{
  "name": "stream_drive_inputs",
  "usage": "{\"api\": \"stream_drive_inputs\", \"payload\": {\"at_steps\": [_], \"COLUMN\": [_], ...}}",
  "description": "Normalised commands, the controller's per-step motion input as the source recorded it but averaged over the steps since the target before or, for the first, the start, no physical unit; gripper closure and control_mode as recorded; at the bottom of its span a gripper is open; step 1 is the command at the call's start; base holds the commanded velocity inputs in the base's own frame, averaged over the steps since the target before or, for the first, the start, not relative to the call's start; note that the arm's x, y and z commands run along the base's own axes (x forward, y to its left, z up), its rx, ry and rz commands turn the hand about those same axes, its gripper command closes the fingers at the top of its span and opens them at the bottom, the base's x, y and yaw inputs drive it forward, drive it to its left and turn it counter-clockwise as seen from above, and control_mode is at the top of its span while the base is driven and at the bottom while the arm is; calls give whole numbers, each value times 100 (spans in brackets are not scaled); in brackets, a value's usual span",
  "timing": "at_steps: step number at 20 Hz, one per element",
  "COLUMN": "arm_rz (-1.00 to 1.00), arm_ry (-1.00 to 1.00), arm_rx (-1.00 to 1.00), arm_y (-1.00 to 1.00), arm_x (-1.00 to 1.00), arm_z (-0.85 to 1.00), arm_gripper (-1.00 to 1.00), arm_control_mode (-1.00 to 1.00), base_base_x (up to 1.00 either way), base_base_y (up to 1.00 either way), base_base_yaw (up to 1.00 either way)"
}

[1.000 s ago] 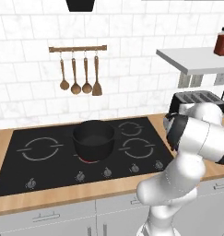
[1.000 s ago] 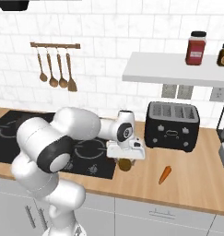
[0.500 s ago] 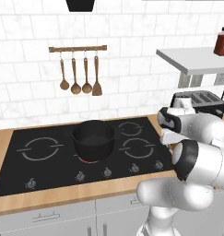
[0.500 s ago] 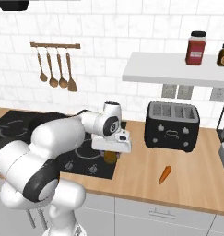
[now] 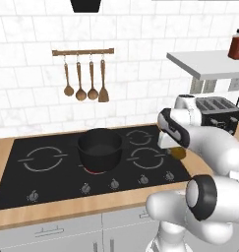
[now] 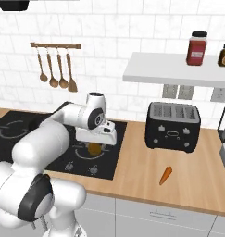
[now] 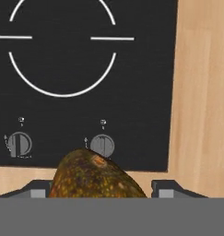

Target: Put the avocado and carrot in the pot. Retrieve the spatula and lightly stir the vegetables in the pot.

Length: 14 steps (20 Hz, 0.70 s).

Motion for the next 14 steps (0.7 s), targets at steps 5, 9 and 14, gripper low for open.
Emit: {"api": "stream_drive_inputs", "payload": {"at_steps": [5, 9, 14], "arm_rz": [0, 0, 0], "arm_ry": [-2, -2, -20], "arm_rx": [2, 1, 1], "arm_y": [43, 20, 16], "arm_x": [-5, -19, -22], "arm_z": [49, 57, 46], "arm_gripper": [100, 100, 100], "arm_control_mode": [-100, -100, -100], "base_base_x": [0, 0, 0], "base_base_y": [0, 0, 0], "base_base_yaw": [0, 0, 0]}}
